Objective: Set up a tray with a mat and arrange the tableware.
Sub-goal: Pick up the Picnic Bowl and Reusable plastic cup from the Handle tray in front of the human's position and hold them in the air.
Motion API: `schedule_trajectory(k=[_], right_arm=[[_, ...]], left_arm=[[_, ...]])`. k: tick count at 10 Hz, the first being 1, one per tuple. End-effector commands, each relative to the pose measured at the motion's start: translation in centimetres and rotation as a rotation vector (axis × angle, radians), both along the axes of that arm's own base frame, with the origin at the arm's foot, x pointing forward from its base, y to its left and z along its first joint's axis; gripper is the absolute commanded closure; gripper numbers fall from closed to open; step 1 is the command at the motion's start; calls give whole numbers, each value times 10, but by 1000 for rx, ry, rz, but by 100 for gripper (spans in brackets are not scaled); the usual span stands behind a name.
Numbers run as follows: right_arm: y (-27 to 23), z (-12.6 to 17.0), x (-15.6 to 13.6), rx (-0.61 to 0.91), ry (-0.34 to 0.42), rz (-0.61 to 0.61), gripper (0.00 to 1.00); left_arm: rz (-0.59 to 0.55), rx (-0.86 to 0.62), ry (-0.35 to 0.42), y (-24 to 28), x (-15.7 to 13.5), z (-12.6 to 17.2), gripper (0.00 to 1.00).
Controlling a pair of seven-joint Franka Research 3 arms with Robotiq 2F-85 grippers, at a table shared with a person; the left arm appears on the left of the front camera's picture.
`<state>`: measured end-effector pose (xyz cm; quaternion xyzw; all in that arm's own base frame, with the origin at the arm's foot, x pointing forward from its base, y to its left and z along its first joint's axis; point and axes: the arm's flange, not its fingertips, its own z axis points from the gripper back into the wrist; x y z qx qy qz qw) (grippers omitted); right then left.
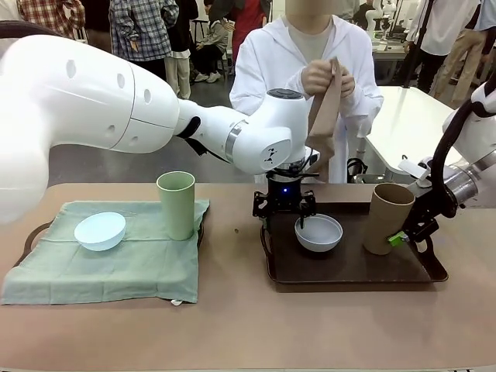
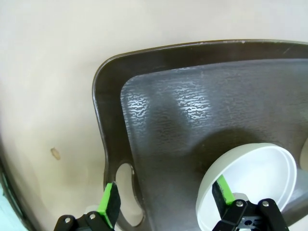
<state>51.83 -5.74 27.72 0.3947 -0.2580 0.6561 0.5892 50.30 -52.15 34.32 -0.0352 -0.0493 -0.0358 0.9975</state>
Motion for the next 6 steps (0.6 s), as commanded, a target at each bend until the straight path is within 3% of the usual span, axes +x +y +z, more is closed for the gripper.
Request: schedule_trajectory(k=[1, 2, 3, 4, 5, 6], right_arm=[[7, -5, -2, 9, -16, -22, 0], [6, -6, 0, 20, -15, -23, 0], [6, -6, 1, 23, -10, -21, 56], [5, -6, 1, 20, -8, -18, 58], [4, -6, 1, 22, -8, -23, 100], [4, -7, 1, 22, -6, -24, 100]], left_arm=[[33, 30, -24, -6, 1, -2, 0], [24, 11, -4, -7, 1, -3, 0], [16, 7, -3, -9, -1, -3, 0], [7, 1, 6, -10, -3, -3, 0], [-1, -7, 22, -12, -5, -4, 0], [-11, -38, 43, -13, -7, -3, 33]])
